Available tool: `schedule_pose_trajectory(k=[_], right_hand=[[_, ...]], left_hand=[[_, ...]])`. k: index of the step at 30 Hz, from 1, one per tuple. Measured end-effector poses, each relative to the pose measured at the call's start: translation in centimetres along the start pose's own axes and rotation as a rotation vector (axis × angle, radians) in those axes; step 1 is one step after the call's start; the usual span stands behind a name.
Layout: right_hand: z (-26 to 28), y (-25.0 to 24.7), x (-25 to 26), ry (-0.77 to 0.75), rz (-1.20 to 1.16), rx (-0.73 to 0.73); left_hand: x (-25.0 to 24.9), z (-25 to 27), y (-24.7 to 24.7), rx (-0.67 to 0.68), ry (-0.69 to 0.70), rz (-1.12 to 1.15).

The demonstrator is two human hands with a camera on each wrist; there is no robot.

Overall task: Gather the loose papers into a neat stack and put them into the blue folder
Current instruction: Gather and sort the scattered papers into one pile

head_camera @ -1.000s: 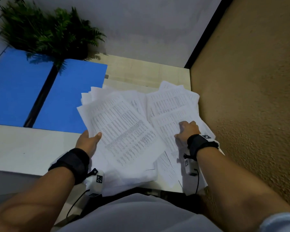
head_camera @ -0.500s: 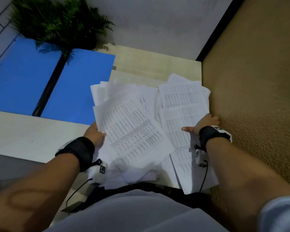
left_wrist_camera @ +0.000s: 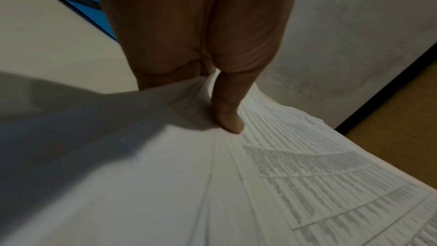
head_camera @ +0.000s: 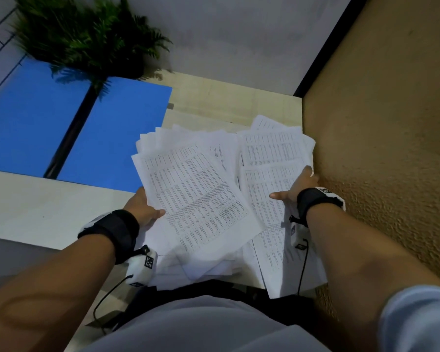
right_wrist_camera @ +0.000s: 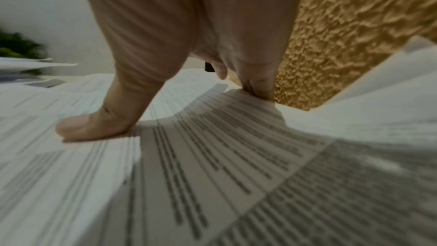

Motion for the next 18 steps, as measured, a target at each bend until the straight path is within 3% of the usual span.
schedule_pose_trajectory(k=[3, 8, 15, 18], right_hand=[[-0.2, -0.9, -0.1, 0.002, -0.064, -0.091], [-0.8, -2.4, 0.7, -0.023, 0.089, -0.137], [1.3, -3.0, 2.2, -0.112, 0.089, -0.092], [4.0, -6.3, 3.7, -0.221, -0.050, -0.245]], left_hand=[[-1.6, 1.5, 0.2, -0.007, -0.027, -0.040], [-2.2, 2.2, 0.2, -0.020, -0.031, -0.044], [-4.4, 4.0, 1.0, -0.094, -0.044, -0.120], [-4.5, 3.8, 0.9, -0.095, -0.044, -0.114]])
Point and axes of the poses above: each hand's wrist, its own z-axis away from the middle knuckle, its own y-axis out of the palm, x = y × z, the point moved 3 cm from there along -z, towards the middle knuckle, and after that the axes turned 4 degrees about -z, right-handed, at the moved point
